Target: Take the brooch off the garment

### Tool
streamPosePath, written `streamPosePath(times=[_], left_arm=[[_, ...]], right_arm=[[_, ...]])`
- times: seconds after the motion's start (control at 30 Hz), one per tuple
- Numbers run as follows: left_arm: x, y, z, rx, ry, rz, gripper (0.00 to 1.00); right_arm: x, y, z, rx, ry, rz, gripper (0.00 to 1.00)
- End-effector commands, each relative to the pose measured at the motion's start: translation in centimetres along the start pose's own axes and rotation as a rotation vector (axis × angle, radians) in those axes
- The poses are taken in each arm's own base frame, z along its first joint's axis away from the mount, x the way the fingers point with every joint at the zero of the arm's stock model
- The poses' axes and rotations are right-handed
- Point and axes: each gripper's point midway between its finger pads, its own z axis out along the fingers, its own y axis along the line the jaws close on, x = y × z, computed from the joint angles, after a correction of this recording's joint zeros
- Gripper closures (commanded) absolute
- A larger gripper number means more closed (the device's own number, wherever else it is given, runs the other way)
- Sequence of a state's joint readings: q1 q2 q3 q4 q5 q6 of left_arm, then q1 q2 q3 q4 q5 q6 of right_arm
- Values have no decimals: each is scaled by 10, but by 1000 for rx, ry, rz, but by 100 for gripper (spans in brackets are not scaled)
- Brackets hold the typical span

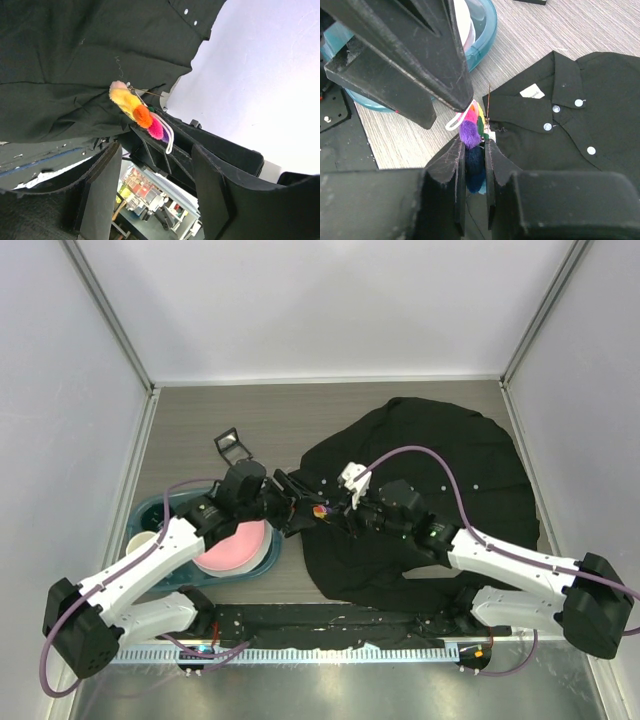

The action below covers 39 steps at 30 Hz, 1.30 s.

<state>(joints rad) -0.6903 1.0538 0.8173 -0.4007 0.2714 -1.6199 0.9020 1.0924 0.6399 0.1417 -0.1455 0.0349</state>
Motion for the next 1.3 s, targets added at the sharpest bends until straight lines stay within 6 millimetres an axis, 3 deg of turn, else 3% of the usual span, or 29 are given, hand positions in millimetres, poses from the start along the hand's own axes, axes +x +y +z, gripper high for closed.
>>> streamPosePath(times=[0.0,0.17,0.47,0.6,0.63,0.73,0.83,1.1,1.27], left_arm=[[1,-11,3,55,21,-29,39],[5,-17,15,69,65,-19,46],[5,-20,22,74,73,34,83],[1,-18,21,73,44,92,97],[0,-15,23,71,40,123,100],[-2,-15,23,89,30,211,100],[-2,-15,21,120,19,305,100],[-10,-14,8,162,-54,571,100],[-2,-21,3,228,-26,685,100]], right_arm=[[-21,-1,-6,26,-95,-90,99],[-26,-2,-10,35,-112,-118,99],[-30,3,-10,37,-113,-129,98],[-31,-3,-11,86,-86,-62,83],[-26,-11,-14,133,-61,-55,71],[-19,-12,-20,164,-22,50,54],[-9,-9,-29,173,20,129,45],[-6,-1,-65,190,-6,315,33],[-13,1,-84,190,-74,386,28]])
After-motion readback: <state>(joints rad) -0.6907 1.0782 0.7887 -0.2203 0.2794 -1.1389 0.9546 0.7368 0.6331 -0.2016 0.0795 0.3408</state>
